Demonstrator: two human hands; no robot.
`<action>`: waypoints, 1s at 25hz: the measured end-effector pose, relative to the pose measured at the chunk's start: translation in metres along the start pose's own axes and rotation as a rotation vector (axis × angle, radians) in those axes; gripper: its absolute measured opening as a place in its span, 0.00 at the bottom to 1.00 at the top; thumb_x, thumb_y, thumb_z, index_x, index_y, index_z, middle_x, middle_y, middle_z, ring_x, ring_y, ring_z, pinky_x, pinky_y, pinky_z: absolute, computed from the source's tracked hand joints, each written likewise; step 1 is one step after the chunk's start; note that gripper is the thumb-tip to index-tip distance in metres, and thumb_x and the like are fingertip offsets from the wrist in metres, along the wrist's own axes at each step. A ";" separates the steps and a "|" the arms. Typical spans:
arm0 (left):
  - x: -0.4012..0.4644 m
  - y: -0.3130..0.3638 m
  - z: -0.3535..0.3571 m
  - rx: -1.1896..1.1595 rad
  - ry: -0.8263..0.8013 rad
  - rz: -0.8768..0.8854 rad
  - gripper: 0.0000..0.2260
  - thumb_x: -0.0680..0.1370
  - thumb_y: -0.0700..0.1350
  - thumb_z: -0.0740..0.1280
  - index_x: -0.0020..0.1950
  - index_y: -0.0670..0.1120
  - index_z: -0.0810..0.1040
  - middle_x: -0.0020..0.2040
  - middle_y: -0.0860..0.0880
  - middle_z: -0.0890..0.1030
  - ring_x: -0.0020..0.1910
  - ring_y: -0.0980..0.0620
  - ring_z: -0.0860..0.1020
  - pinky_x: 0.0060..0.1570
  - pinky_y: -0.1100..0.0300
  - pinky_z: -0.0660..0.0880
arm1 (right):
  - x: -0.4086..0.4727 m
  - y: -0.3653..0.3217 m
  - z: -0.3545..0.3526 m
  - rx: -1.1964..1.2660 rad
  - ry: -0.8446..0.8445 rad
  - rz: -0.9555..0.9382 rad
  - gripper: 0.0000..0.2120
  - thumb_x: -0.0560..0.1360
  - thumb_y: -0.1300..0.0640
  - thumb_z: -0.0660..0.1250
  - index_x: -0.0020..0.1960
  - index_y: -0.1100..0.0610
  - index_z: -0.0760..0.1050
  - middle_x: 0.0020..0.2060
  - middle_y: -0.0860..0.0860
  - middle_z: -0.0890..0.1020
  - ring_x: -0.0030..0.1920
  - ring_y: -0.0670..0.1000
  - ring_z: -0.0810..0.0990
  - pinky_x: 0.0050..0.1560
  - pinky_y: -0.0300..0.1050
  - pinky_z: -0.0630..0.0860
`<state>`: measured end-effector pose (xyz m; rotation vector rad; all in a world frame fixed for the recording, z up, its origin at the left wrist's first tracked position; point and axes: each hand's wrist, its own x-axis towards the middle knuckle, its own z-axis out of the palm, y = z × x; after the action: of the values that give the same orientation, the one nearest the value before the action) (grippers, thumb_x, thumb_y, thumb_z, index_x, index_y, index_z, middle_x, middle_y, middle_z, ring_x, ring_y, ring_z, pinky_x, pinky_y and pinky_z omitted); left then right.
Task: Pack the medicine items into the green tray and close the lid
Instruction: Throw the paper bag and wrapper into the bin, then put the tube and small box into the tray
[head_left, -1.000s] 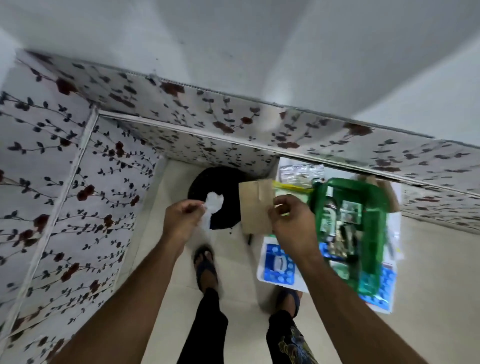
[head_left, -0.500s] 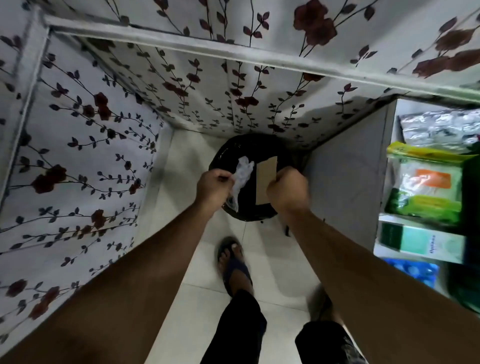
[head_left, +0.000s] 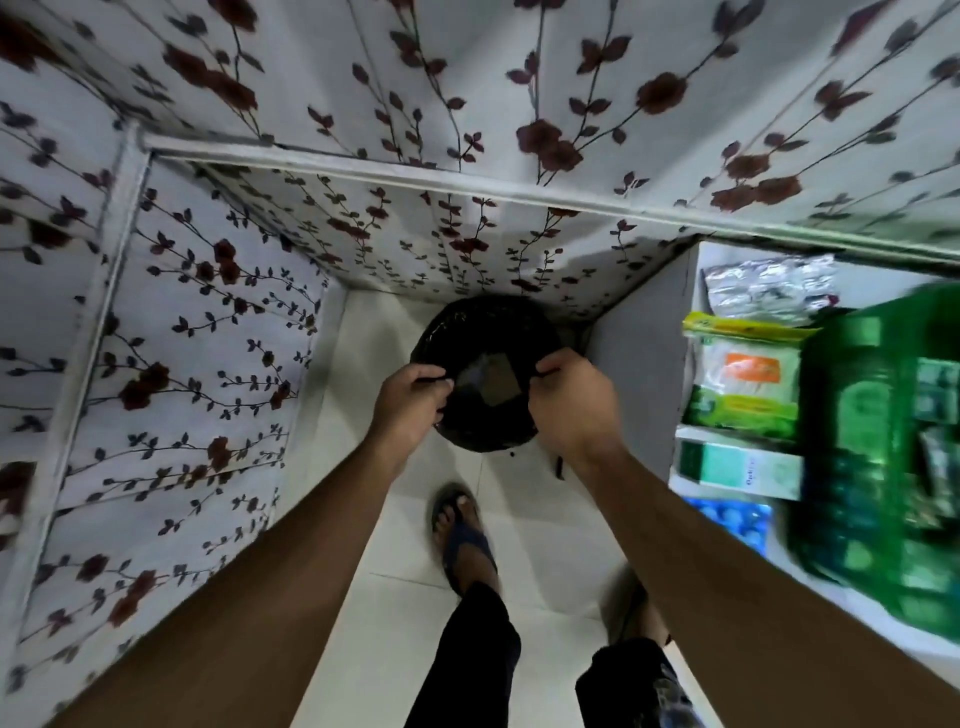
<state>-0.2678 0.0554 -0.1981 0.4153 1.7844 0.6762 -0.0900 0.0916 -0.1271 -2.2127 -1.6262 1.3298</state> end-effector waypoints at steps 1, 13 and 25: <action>-0.019 0.012 0.003 -0.013 0.004 0.024 0.07 0.77 0.40 0.68 0.55 0.45 0.79 0.47 0.45 0.81 0.44 0.49 0.80 0.46 0.57 0.77 | -0.011 -0.004 -0.015 0.009 0.024 -0.011 0.13 0.75 0.51 0.61 0.55 0.55 0.78 0.46 0.54 0.84 0.51 0.60 0.81 0.49 0.47 0.76; -0.219 0.104 0.140 0.544 -0.119 0.540 0.11 0.71 0.39 0.74 0.51 0.52 0.81 0.47 0.51 0.81 0.45 0.54 0.80 0.47 0.61 0.75 | -0.121 0.102 -0.288 0.202 0.379 -0.168 0.06 0.74 0.58 0.67 0.49 0.52 0.80 0.40 0.47 0.84 0.40 0.49 0.82 0.43 0.44 0.77; -0.190 0.063 0.185 1.214 -0.040 0.898 0.23 0.64 0.42 0.79 0.58 0.46 0.80 0.51 0.44 0.80 0.49 0.41 0.77 0.49 0.50 0.76 | -0.043 0.272 -0.317 -0.119 0.317 0.175 0.17 0.75 0.55 0.68 0.64 0.52 0.76 0.57 0.56 0.80 0.54 0.57 0.81 0.51 0.48 0.75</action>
<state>-0.0362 0.0364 -0.0547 2.0899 1.7458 0.0470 0.3224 0.0663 -0.0504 -2.5282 -1.4588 0.8717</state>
